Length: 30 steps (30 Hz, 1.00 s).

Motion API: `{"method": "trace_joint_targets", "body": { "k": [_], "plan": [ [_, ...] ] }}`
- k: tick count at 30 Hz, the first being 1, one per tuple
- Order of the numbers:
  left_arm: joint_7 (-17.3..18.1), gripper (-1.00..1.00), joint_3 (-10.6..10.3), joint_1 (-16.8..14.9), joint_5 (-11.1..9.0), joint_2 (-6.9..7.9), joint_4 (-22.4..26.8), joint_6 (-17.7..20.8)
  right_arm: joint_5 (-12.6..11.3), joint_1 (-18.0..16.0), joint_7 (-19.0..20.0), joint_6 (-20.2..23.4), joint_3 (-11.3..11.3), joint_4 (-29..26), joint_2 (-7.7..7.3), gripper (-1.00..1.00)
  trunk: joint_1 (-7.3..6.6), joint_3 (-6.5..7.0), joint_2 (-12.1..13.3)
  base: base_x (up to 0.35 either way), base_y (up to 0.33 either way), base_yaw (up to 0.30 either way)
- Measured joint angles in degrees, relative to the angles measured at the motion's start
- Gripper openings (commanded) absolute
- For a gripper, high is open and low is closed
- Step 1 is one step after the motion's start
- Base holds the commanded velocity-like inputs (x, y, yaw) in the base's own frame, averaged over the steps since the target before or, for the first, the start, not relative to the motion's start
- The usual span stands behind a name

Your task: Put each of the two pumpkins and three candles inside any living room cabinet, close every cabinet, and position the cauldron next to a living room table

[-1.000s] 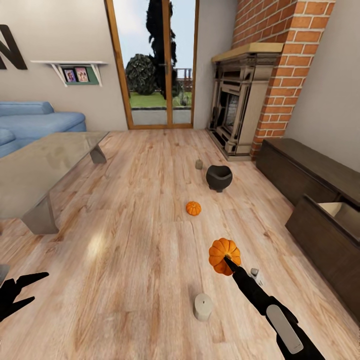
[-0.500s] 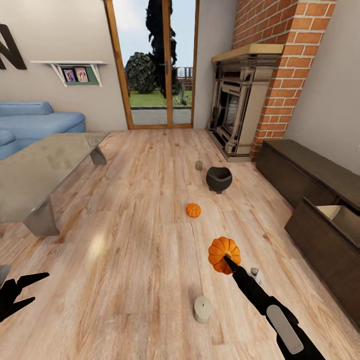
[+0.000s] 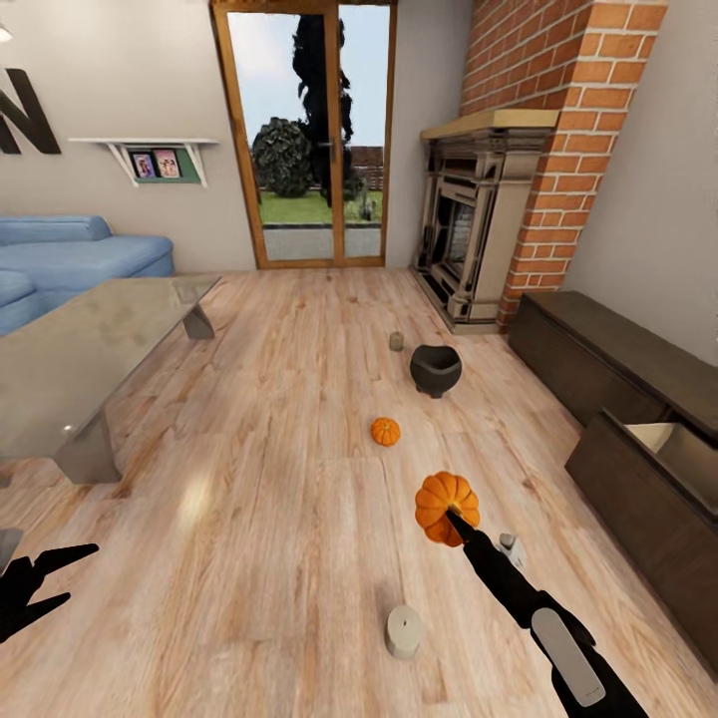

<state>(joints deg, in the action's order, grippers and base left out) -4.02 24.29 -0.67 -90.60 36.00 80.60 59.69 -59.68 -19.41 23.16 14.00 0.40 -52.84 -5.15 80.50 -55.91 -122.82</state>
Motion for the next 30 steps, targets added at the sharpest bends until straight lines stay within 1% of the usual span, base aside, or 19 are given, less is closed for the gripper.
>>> {"method": "trace_joint_targets", "body": {
  "k": [12, 15, 16, 17, 18, 20, 21, 22, 23, 24, 25, 26, 27, 28, 29, 30],
  "plan": [
    [-0.1, 1.0, 0.0, 0.0, 0.04, -0.11, 0.04, -0.04, 0.0, 0.0, -0.06, -0.05, 0.05, 0.0, 0.0, -1.0, -2.64, 3.26, 4.81, 0.0, 0.0, 0.0],
    [-0.17, 1.0, -1.67, 0.0, 0.15, -0.08, 0.05, -0.14, 0.02, 0.0, -0.18, -0.07, 0.09, 0.0, 0.0, -1.0, -3.29, 4.08, 6.02, 0.0, 0.0, 0.022],
    [-0.18, 1.0, -2.56, 0.01, 0.29, -0.07, 0.06, -0.22, 0.08, 0.0, -0.44, -0.07, 0.12, 0.01, 0.0, -1.0, -3.51, 4.35, 6.42, 0.0, 0.0, 0.068],
    [-0.19, 1.0, -3.0, 0.01, 0.57, -0.07, 0.06, -0.26, 0.08, 0.0, -0.58, -0.05, 0.13, 0.01, 0.0, -1.0, -3.73, 4.62, 6.82, 0.0, 0.0, 0.08],
    [-0.2, 1.0, -3.27, 0.01, 1.18, -0.08, 0.06, -0.3, 0.08, 0.0, -0.68, -0.02, 0.14, 0.01, 0.01, -1.0, -3.95, 4.9, 7.22, 0.0, 0.0, 0.092],
    [-0.24, 1.0, -3.6, -0.07, 4.14, -0.12, 0.06, -0.36, 0.18, 0.0, -1.07, 0.03, 0.28, 0.0, 0.01, -1.0, -4.39, 5.44, 8.02, 0.0, 0.0, 0.098],
    [-0.26, 1.0, -3.69, -0.18, 6.45, -0.13, 0.06, -0.45, 0.52, 0.01, -2.03, 0.08, 1.01, 0.02, 0.02, -1.0, -4.61, 5.71, 8.43, 0.0, 0.0, 0.102],
    [-0.28, 1.0, -3.72, -0.27, 8.07, -0.13, 0.04, -0.64, 0.94, -0.01, -3.21, 0.09, 1.85, -0.05, 0.02, -1.0, -4.83, 5.98, 8.83, 0.0, 0.0, 0.104],
    [-0.33, 1.0, -3.83, -0.35, 10.37, -0.16, 0.04, -1.23, 2.03, -0.04, -5.79, 0.21, 3.32, -0.96, 0.03, -1.0, -5.05, 6.25, 9.23, 0.0, 0.0, 0.105],
    [-0.38, 1.0, -4.39, -0.45, 12.26, -0.24, 0.05, -2.06, 3.47, -0.05, -9.52, 0.62, 4.81, -3.8, -0.02, -1.0, -5.27, 6.53, 9.63, 0.0, 0.0, 0.105],
    [-0.46, 1.0, -5.24, -0.57, 13.23, -0.36, 0.05, -2.8, 4.22, -0.01, -13.14, 1.22, 5.76, -7.56, -0.05, -1.0, -5.49, 6.8, 10.03, 0.0, 0.0, 0.106],
    [-0.94, 1.0, -7.75, -0.82, 14.59, -0.64, 0.13, -4.99, 6.27, 0.03, -22.01, 4.17, 7.63, -14.9, -0.12, -1.0, -5.71, 7.07, 10.44, 0.0, 0.0, 0.106],
    [-1.79, 1.0, -10.01, -0.93, 15.29, -0.78, 0.27, -6.88, 6.98, -0.04, -28.71, 7.45, 8.38, -21.64, -0.14, -1.0, -5.93, 7.35, 10.83, 0.0, 0.0, 0.106],
    [-3.43, 1.0, -12.21, -1.09, 15.66, -1.01, 0.36, -8.43, 7.31, -0.07, -35.88, 10.79, 8.87, -25.79, -0.13, -1.0, -6.15, 7.63, 11.23, 0.0, 0.0, 0.106],
    [-5.0, 1.0, -13.49, -1.35, 15.82, -1.44, 0.42, -9.44, 8.08, -0.05, -40.63, 13.12, 9.05, -27.54, -0.12, -1.0, -6.37, 7.89, 11.64, 0.0, 0.0, 0.105],
    [-6.91, 1.0, -14.54, -1.79, 15.98, -2.24, 0.43, -10.42, 7.93, -0.05, -44.87, 14.76, 9.32, -29.07, -0.1, -1.0, -6.59, 8.16, 12.04, 0.0, 0.0, 0.092]
  ]
}}
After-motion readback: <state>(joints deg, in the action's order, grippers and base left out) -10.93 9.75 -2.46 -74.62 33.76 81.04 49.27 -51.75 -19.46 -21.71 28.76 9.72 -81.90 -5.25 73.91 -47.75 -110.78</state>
